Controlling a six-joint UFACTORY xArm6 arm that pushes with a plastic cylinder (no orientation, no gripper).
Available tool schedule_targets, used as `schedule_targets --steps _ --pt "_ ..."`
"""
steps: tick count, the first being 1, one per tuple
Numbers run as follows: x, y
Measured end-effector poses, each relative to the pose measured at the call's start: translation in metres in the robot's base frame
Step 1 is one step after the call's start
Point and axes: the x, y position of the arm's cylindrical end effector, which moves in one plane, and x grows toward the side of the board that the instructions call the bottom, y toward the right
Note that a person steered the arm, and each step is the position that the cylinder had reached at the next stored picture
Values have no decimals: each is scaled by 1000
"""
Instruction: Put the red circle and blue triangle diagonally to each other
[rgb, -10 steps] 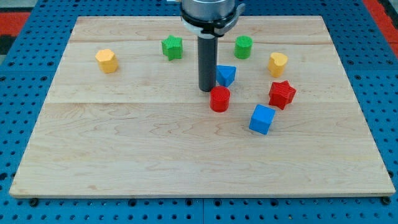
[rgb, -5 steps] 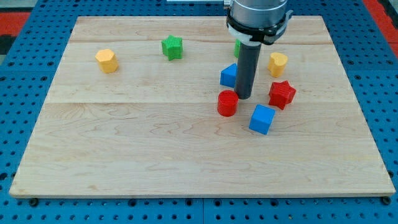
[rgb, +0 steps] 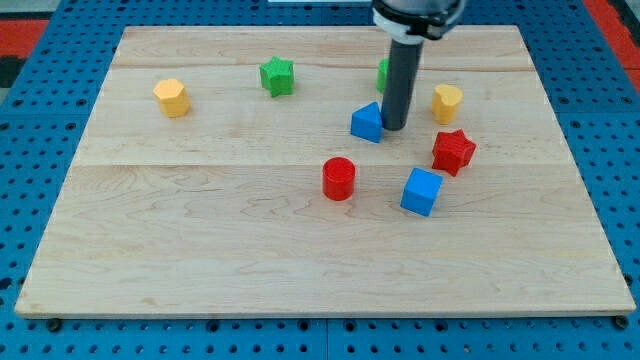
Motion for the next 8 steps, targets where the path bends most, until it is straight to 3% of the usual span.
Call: schedule_targets --steps 2,3,4,5,7,8 --pt "2 -103" --pt "-16 -104" --pt "-8 -130" --pt "19 -130" --pt "22 -78" --pt "46 -72"
